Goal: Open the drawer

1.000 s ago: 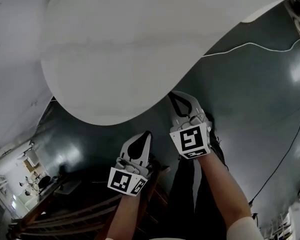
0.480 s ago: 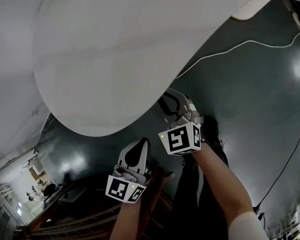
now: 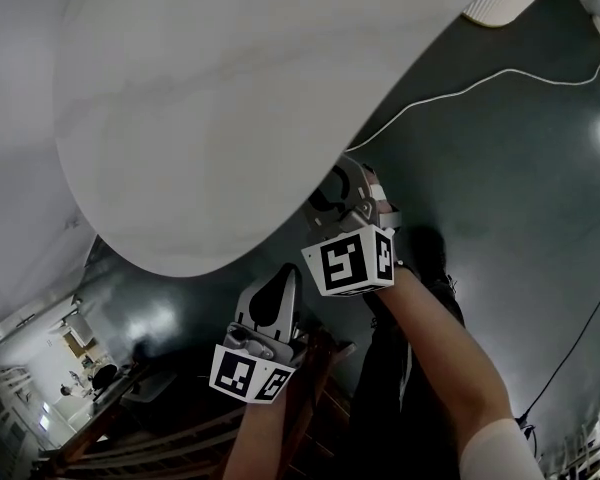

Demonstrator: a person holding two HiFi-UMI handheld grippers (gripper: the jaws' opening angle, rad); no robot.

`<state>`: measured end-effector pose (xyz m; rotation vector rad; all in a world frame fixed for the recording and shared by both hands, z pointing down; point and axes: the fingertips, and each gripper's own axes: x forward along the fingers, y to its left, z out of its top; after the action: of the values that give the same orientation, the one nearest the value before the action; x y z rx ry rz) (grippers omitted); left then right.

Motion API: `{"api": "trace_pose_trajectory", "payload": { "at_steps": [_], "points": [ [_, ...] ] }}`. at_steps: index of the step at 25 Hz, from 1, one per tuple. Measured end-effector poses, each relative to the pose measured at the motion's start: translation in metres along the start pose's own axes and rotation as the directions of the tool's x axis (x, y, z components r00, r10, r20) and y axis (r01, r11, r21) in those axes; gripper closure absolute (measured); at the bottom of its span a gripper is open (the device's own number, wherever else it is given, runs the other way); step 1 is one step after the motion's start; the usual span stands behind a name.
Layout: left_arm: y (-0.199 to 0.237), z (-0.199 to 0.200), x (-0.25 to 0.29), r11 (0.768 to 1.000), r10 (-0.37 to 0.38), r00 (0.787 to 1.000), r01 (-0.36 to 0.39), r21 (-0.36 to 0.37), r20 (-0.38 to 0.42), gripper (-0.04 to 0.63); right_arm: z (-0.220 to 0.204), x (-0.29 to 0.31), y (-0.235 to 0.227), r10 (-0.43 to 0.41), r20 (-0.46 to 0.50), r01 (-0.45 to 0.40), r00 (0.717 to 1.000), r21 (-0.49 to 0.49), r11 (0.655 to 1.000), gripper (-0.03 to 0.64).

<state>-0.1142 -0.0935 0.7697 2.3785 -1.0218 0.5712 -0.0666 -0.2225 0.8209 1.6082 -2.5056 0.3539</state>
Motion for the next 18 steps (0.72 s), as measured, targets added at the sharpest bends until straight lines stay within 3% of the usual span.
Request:
{"api": "trace_pose_trajectory", "payload": {
  "at_steps": [7, 18],
  "points": [
    [0.003, -0.003, 0.000, 1.000, 0.009, 1.000, -0.009, -0.017, -0.002, 0.589, 0.005, 0.007, -0.001, -0.025, 0.007, 0.025, 1.000, -0.019, 1.000, 0.497],
    [-0.005, -0.013, 0.000, 1.000, 0.010, 1.000, -0.010, -0.026, -0.003, 0.589, 0.002, -0.001, -0.001, 0.013, 0.019, -0.013, 1.000, 0.022, 1.000, 0.508]
  ]
}}
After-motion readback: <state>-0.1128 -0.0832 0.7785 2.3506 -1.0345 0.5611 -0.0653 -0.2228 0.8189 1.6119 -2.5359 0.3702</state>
